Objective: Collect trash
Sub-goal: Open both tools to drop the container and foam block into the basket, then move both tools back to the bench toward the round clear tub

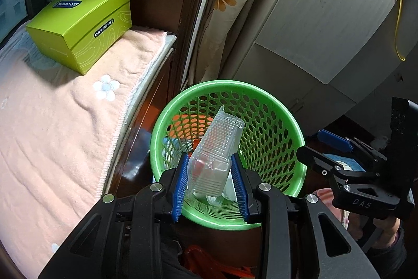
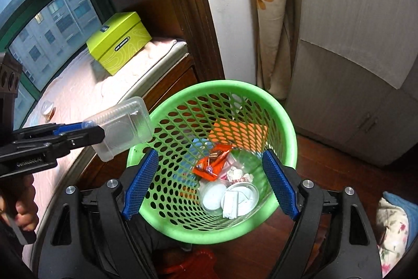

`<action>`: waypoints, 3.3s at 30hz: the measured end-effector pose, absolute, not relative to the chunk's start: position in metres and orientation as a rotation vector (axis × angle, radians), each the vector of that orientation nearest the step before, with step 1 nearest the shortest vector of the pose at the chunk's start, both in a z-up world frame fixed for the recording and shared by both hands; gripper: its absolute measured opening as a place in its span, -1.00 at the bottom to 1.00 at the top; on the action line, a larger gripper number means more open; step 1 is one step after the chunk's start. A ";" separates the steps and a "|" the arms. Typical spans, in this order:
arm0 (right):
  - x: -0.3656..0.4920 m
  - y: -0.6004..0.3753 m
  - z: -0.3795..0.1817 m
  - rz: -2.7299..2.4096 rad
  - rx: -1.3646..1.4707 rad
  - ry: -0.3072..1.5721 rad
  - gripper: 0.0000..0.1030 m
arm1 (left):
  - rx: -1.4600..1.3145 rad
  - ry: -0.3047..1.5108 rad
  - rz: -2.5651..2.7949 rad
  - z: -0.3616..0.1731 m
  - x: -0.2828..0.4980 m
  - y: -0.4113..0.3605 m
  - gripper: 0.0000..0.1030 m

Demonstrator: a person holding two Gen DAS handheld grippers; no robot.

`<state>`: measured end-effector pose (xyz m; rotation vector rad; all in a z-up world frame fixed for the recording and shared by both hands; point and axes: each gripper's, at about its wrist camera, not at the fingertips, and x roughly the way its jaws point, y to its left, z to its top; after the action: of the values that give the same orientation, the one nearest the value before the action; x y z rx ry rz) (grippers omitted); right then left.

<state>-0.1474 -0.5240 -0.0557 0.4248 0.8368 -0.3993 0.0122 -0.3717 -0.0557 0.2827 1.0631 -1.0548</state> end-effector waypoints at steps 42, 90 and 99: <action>-0.095 -0.482 -0.047 -0.255 0.420 0.839 0.60 | 0.201 0.986 -0.738 -0.033 0.098 -0.251 0.10; 0.071 -0.343 -0.051 0.108 0.295 0.916 0.60 | 0.112 0.984 -0.307 -0.070 0.295 -0.098 0.00; 0.099 -0.323 -0.050 0.155 0.262 0.915 0.60 | 0.070 0.923 -0.311 -0.025 0.279 -0.067 -0.01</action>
<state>0.0992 -0.3234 -0.0500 0.2616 0.9151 0.1548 0.2788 -0.0671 -0.0248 0.0702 0.9232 -0.3106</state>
